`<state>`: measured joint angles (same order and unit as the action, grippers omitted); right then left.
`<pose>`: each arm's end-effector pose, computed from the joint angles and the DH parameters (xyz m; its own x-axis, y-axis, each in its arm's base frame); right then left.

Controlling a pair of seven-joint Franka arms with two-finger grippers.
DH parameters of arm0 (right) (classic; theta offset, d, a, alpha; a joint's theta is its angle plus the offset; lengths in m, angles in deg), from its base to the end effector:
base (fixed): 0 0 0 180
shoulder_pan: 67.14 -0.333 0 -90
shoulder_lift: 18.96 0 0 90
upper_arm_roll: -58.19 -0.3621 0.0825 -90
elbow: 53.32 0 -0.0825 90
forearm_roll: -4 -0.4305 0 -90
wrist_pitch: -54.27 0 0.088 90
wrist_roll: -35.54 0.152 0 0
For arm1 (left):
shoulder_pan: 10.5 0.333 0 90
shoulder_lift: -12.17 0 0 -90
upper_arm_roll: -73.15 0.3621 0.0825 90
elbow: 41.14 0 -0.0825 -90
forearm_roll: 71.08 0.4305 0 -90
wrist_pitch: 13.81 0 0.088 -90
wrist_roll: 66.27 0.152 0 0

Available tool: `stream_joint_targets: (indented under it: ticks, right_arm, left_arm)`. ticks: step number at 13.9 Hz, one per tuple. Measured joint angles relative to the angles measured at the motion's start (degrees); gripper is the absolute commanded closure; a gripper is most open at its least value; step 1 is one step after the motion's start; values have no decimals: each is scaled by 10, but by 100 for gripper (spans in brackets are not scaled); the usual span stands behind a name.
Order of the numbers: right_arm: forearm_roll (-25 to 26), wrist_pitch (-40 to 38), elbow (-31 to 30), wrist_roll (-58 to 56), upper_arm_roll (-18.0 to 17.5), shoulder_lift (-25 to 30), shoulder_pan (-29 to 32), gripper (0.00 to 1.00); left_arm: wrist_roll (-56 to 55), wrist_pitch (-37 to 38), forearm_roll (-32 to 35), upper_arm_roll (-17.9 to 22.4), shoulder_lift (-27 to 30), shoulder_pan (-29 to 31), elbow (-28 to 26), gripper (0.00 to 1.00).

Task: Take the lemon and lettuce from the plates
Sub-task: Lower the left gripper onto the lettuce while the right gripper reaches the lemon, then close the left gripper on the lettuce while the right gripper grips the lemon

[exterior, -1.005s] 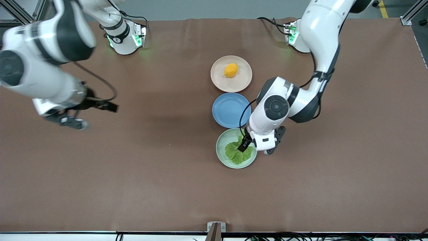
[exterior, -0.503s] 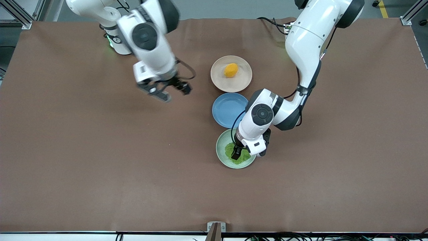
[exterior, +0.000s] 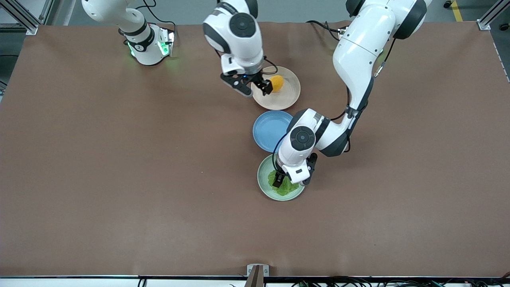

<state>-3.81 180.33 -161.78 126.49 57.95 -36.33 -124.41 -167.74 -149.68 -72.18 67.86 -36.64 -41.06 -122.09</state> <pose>0.3535 0.5729 0.3177 0.7826 -0.6125 -0.1114 -0.6161 -0.7877 0.0024 0.6676 -0.4669 0.1579 0.3707 0.9230 -0.1038 0.9277 -0.3626 0.0884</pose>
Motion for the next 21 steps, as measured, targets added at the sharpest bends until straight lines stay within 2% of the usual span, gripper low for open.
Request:
stream_joint_targets:
  ticks: [1, 6, 8, 12, 15, 18, 19, 21]
  right_arm:
    - [1, 18, 0, 30, 0, -13, -16, 0]
    - [21, 73, 0, 150, 2, -64, -85, 0]
    - [25, 97, 0, 181, 2, -81, -103, 0]
    - [26, 139, 5, 208, 3, -122, -127, 1]
    - [27, 140, 23, 210, 4, -145, -131, 4]
    - [37, 140, 32, 211, 5, -161, -131, 19]
    - [41, 140, 33, 211, 5, -164, -131, 31]
    - [50, 139, 33, 212, 5, -165, -131, 85]
  left_arm:
    - [0, 0, 0, 0, 0, 0, 0, 34]
    - [0, 0, 0, 0, -3, 0, 0, 41]
    - [0, 0, 0, 0, -7, 0, 0, 52]
    - [0, 0, 0, 0, -8, -1, 1, 83]
    - [0, -1, 0, 2, -8, 0, 4, 99]
    - [0, -1, 0, 2, -8, 0, 8, 100]
    - [0, 0, 0, 2, -8, 0, 10, 100]
    - [0, 0, 0, 2, -5, 0, 15, 100]
